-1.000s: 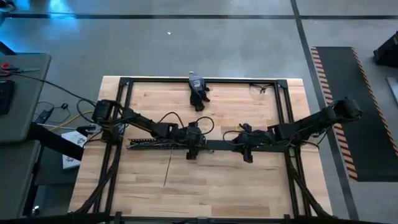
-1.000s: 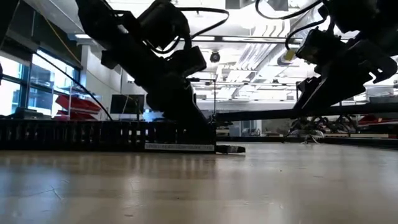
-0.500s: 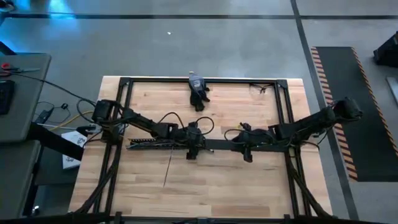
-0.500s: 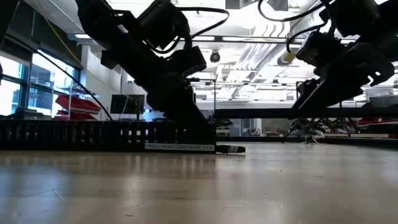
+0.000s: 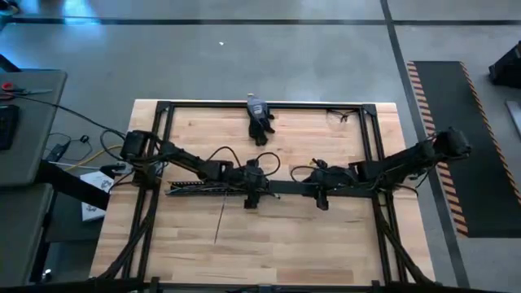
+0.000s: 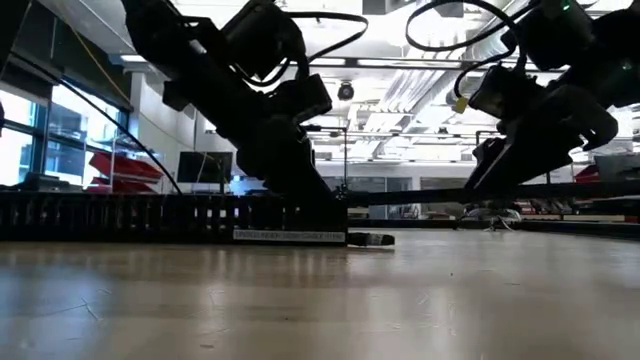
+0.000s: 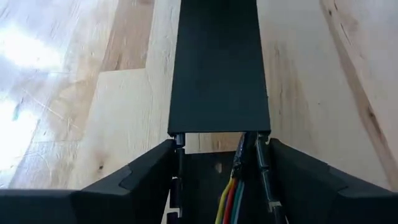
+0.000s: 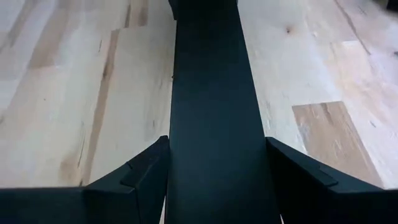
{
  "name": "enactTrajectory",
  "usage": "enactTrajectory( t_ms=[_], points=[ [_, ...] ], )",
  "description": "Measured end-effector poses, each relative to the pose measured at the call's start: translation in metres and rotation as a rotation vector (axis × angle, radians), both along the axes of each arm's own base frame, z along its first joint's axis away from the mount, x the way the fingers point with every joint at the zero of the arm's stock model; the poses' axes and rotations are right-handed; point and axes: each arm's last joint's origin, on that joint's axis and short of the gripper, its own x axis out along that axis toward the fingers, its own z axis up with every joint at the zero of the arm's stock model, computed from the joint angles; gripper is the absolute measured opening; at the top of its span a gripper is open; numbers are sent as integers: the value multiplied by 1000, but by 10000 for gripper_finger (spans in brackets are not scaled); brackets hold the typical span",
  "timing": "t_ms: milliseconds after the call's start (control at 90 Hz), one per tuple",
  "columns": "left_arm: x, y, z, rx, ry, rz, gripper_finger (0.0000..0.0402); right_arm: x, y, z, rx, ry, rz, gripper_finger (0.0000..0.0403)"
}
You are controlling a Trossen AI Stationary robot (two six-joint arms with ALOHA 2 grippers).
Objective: Ziptie cables
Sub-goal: Close the black cable duct
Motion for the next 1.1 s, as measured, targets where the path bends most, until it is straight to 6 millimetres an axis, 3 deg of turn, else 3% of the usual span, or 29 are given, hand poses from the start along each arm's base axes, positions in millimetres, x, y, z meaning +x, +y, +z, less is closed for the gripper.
enactTrajectory(
  t_ms=[700,1100],
  points=[
    [-1,-1,-1,-21,12,-27,231,19,4,-9,-15,47,54,212],
    [0,-2,0,-23,4,-55,300,37,7,7,-3,43,42,208]
  ],
)
